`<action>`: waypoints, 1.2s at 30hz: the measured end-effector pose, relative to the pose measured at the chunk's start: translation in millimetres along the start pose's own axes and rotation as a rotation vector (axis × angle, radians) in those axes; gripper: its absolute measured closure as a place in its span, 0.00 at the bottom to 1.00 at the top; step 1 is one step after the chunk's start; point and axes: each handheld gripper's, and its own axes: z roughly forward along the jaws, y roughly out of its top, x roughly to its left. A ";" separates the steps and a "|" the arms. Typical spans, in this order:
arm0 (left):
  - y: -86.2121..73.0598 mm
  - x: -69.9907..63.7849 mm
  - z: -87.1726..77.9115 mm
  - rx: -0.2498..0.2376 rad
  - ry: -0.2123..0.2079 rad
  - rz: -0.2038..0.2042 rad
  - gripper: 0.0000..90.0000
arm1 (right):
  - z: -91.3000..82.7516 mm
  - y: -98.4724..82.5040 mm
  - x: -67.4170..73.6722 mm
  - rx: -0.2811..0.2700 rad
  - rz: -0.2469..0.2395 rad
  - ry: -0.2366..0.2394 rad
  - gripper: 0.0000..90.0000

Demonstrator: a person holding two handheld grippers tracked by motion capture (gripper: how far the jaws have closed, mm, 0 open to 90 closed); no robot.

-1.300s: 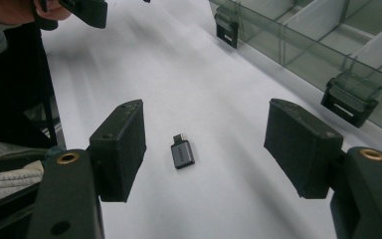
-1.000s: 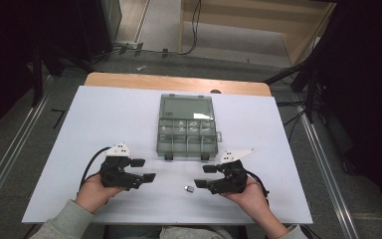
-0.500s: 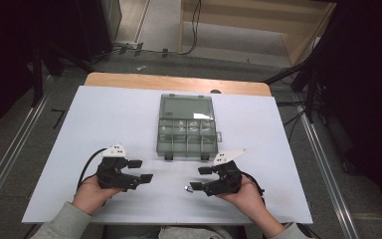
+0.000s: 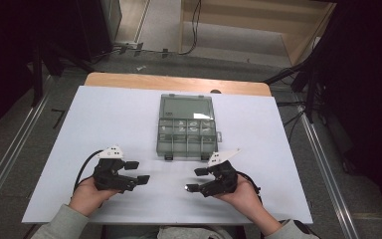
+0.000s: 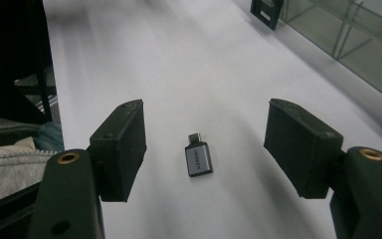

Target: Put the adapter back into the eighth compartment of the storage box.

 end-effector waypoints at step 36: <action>-2.7 2.0 -2.9 -0.001 0.011 -0.015 0.30 | 18.5 -3.6 7.6 0.126 -0.049 -0.048 0.61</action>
